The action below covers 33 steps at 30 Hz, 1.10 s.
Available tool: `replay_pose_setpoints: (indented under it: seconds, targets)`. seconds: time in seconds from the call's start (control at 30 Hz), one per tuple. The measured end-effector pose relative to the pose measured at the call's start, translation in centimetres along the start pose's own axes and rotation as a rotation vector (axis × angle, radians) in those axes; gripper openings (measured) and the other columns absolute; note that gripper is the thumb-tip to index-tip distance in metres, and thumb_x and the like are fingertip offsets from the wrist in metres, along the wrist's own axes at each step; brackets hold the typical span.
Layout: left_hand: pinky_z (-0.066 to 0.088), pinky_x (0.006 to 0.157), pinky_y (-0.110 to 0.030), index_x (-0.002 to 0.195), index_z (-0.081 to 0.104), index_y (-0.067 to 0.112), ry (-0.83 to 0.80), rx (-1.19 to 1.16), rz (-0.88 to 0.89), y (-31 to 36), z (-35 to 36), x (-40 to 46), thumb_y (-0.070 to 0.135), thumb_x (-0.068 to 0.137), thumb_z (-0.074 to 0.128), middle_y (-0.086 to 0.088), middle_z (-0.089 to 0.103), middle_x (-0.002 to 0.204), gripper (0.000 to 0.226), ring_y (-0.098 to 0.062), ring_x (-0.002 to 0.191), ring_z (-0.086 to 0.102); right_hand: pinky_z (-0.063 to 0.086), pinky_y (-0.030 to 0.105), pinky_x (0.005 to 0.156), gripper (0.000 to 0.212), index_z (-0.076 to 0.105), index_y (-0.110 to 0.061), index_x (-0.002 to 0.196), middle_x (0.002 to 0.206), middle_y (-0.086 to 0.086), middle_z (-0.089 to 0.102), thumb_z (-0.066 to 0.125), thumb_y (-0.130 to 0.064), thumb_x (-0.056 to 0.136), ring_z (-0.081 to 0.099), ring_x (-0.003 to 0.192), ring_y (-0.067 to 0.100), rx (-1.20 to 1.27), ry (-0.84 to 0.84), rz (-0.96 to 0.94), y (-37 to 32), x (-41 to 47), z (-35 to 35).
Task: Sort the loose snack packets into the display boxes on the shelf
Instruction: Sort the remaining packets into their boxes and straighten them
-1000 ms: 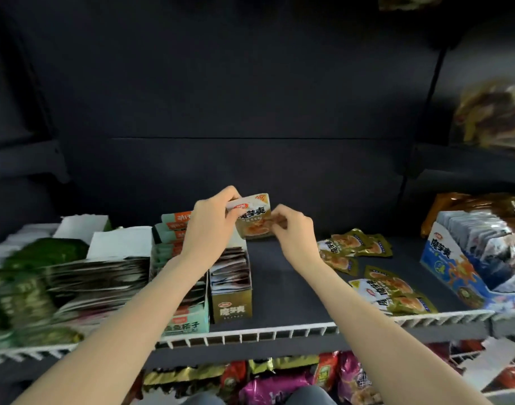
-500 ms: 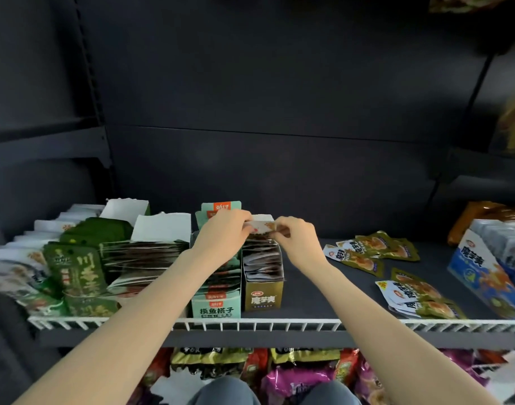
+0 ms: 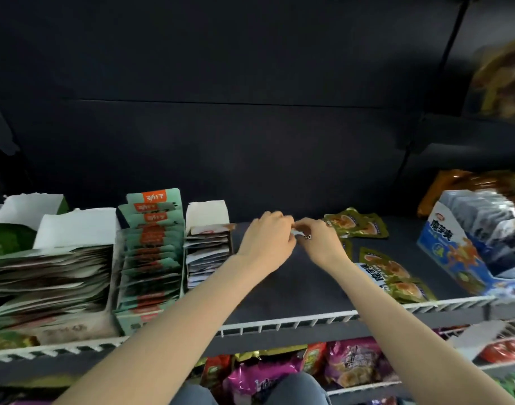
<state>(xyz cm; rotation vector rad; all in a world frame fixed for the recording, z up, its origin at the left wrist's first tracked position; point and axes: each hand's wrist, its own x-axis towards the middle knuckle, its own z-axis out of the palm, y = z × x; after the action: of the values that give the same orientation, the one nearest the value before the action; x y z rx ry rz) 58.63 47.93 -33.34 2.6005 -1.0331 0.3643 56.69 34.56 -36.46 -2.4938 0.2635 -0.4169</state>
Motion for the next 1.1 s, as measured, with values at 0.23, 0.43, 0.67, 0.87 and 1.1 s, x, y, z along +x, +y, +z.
replay_pose_setpoints:
  seconds: [0.23,0.43,0.67,0.87,1.1]
  targets:
    - [0.039,0.096,-0.032,0.131,0.046,0.001,-0.212,-0.522,-0.549,0.7,6.6,5.5,0.022,0.096,0.049,-0.015,0.048,0.135,0.04,-0.028,0.122,0.047,0.031,0.03,0.104,0.059,0.036,-0.007,0.142,0.145,0.013,0.041,0.059,-0.025,0.092,0.037,0.134,0.029,-0.125,-0.157,0.195,6.8,3.5,0.0]
    - [0.041,0.085,-0.03,0.122,0.049,-0.001,-0.167,-0.695,-0.765,0.2,9.5,8.1,0.02,0.093,0.054,-0.014,0.053,0.125,0.036,-0.028,0.114,0.052,0.038,0.035,0.106,0.07,0.042,-0.01,0.14,0.141,0.014,0.045,0.074,-0.026,0.079,0.042,0.129,0.029,-0.246,-0.229,0.257,9.4,6.4,-0.1]
    - [0.04,0.06,-0.023,0.084,0.057,0.009,-0.063,-0.841,-0.826,0.3,9.9,8.5,0.016,0.086,0.066,-0.009,0.058,0.101,0.012,-0.018,0.082,0.054,0.048,0.031,0.079,0.039,0.06,-0.006,0.105,0.109,0.012,0.056,0.078,-0.022,0.074,0.054,0.105,0.028,-0.167,-0.151,0.271,8.9,5.8,-0.6]
    - [0.043,0.067,-0.017,0.089,0.056,0.016,0.158,-0.686,-0.527,1.0,6.0,5.8,0.018,0.089,0.062,0.001,0.061,0.093,0.006,-0.014,0.085,0.055,0.04,0.021,0.05,0.019,0.049,-0.016,0.082,0.069,-0.001,0.053,0.068,-0.011,0.082,0.05,0.058,0.012,0.014,0.022,0.072,5.9,2.9,-3.1]
    - [0.045,0.06,-0.019,0.083,0.048,0.025,0.367,-0.484,-0.185,0.4,-1.7,1.0,0.02,0.093,0.057,0.008,0.062,0.085,0.014,-0.009,0.08,0.059,0.053,0.034,0.075,0.013,0.069,-0.018,0.099,0.09,0.001,0.071,0.063,-0.016,0.087,0.066,0.084,0.018,0.055,0.159,-0.104,-1.2,-0.4,-4.1]
